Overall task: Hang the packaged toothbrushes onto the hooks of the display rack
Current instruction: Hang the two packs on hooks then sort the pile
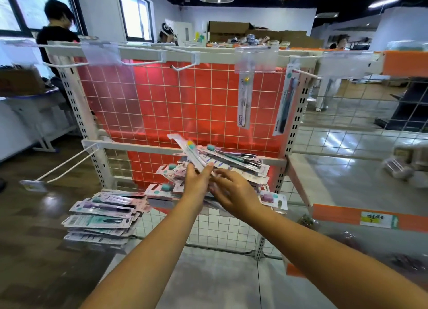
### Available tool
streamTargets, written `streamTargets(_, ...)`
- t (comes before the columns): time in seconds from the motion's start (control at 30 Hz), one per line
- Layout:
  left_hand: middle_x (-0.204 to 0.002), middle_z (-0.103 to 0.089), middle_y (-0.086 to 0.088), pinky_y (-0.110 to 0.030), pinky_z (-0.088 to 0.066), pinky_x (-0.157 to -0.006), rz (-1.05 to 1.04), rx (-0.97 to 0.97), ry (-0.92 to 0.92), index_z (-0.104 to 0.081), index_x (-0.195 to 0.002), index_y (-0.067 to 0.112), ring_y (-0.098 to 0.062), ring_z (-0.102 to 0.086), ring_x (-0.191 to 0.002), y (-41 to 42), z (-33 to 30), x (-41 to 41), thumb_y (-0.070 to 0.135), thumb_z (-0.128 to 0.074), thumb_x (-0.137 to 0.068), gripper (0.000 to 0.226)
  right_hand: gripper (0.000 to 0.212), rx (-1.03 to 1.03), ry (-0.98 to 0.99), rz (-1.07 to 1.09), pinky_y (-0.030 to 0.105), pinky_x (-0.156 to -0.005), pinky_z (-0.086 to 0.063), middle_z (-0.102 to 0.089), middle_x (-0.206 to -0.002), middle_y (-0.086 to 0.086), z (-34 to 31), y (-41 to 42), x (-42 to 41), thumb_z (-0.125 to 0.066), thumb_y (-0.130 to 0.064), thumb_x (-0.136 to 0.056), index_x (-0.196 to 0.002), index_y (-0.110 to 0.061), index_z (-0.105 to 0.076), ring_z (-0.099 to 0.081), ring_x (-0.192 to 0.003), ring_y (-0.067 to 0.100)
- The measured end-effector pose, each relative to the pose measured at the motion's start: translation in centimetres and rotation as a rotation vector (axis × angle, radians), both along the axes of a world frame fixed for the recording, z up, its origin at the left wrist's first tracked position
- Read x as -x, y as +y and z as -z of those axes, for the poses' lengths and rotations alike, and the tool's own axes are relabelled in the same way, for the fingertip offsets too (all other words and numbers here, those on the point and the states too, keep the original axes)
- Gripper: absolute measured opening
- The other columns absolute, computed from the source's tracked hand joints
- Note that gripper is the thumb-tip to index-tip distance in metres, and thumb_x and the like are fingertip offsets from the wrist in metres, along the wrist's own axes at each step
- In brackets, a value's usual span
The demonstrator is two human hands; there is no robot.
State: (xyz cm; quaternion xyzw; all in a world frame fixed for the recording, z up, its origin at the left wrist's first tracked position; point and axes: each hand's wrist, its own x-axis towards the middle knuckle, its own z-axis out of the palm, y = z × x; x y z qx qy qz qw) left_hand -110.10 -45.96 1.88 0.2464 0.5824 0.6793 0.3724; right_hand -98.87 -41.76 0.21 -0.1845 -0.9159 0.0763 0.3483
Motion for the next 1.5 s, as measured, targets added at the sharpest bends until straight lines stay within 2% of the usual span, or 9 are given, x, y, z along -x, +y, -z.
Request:
streamTargets(0.17,-0.092,-0.063,-0.005,-0.026,-0.049,-0.059,-0.015,-0.043,0.095,-0.051,-0.117,0.012,-0.017,-0.061,-0.077,0.1,-0.1,1.3,0.004,-0.051,-0.093,0.026,0.035,-0.074,-0.005,-0.126,0.034,-0.077,-0.053,-0.069,-0.104,0.013,-0.6,0.2,-0.1,-0.046,-0.025,-0.091,-0.105,-0.003,-0.069,-0.066,-0.091,0.028)
streamTargets(0.33,-0.088,-0.063,-0.006,-0.034,-0.053,-0.069,0.049,-0.030,0.070,-0.053,-0.114,0.004,-0.022,-0.061,-0.078,0.3,-0.3,2.6,-0.004,-0.049,-0.090,0.026,0.021,0.140,0.144,0.133,0.040,-0.075,-0.051,-0.067,-0.094,0.012,-2.2,4.3,0.5,-0.054,-0.013,-0.089,-0.101,-0.003,-0.068,-0.061,-0.088,0.029)
streamTargets(0.5,-0.087,-0.065,-0.008,-0.036,-0.054,-0.066,0.074,-0.006,0.068,-0.055,-0.114,0.005,-0.024,-0.064,-0.076,0.5,-0.1,4.8,-0.004,-0.053,-0.086,0.029,0.032,0.337,-0.130,0.358,0.030,-0.089,-0.038,-0.054,-0.117,0.005,-3.2,8.4,1.2,-0.053,-0.025,-0.093,-0.122,-0.012,-0.053,-0.048,-0.111,0.020)
streamTargets(0.7,-0.090,-0.068,-0.013,-0.042,-0.056,-0.073,0.119,-0.037,0.071,-0.056,-0.108,0.010,-0.027,-0.067,-0.075,1.4,-0.1,6.3,-0.008,-0.056,-0.083,0.030,0.057,0.465,-0.320,0.440,0.041,-0.103,-0.038,-0.043,-0.141,0.010,-2.3,11.9,2.7,-0.058,-0.038,-0.089,-0.138,-0.014,-0.039,-0.040,-0.128,0.028)
streamTargets(0.83,-0.076,-0.071,-0.003,-0.031,-0.057,-0.059,0.130,-0.024,0.112,-0.055,-0.106,0.010,-0.018,-0.070,-0.066,1.6,0.2,6.9,-0.005,-0.058,-0.082,0.029,0.059,0.475,-0.355,0.417,0.042,-0.099,-0.044,-0.051,-0.134,0.011,-1.8,12.9,3.5,-0.060,-0.041,-0.088,-0.136,-0.013,-0.040,-0.050,-0.119,0.029)
streamTargets(1.17,-0.103,-0.063,-0.019,-0.045,-0.053,-0.077,0.117,-0.020,0.093,-0.055,-0.113,0.009,-0.031,-0.062,-0.088,2.3,0.0,7.9,-0.003,-0.059,-0.081,0.034,0.055,0.543,-0.333,0.379,0.043,-0.077,-0.055,-0.063,-0.105,0.007,-1.9,13.0,4.8,-0.064,-0.026,-0.086,-0.136,-0.026,-0.041,-0.064,-0.084,0.024)
streamTargets(1.27,-0.094,-0.069,-0.015,-0.051,-0.055,-0.078,0.133,-0.020,0.090,-0.053,-0.114,0.008,-0.028,-0.066,-0.080,2.2,0.3,8.1,-0.004,-0.058,-0.082,0.035,0.055,0.582,-0.294,0.360,0.043,-0.070,-0.057,-0.062,-0.104,0.006,-2.1,12.9,4.7,-0.065,-0.024,-0.085,-0.135,-0.026,-0.041,-0.066,-0.076,0.024)
streamTargets(1.4,-0.067,-0.071,0.003,-0.033,-0.056,-0.061,0.121,-0.024,0.085,-0.053,-0.113,0.007,-0.013,-0.068,-0.063,2.0,0.2,7.9,-0.007,-0.055,-0.083,0.033,0.054,0.558,-0.274,0.339,0.042,-0.075,-0.056,-0.064,-0.105,0.006,-2.3,12.6,4.5,-0.065,-0.025,-0.085,-0.134,-0.023,-0.043,-0.065,-0.079,0.022)
streamTargets(1.5,-0.086,-0.069,-0.010,-0.042,-0.054,-0.073,0.111,-0.050,0.075,-0.057,-0.107,0.011,-0.026,-0.064,-0.081,1.8,-0.2,7.7,-0.007,-0.056,-0.081,0.031,0.046,0.581,-0.235,0.297,0.043,-0.067,-0.057,-0.066,-0.095,0.004,-2.5,12.0,4.1,-0.065,-0.029,-0.085,-0.127,-0.018,-0.049,-0.067,-0.072,0.022)
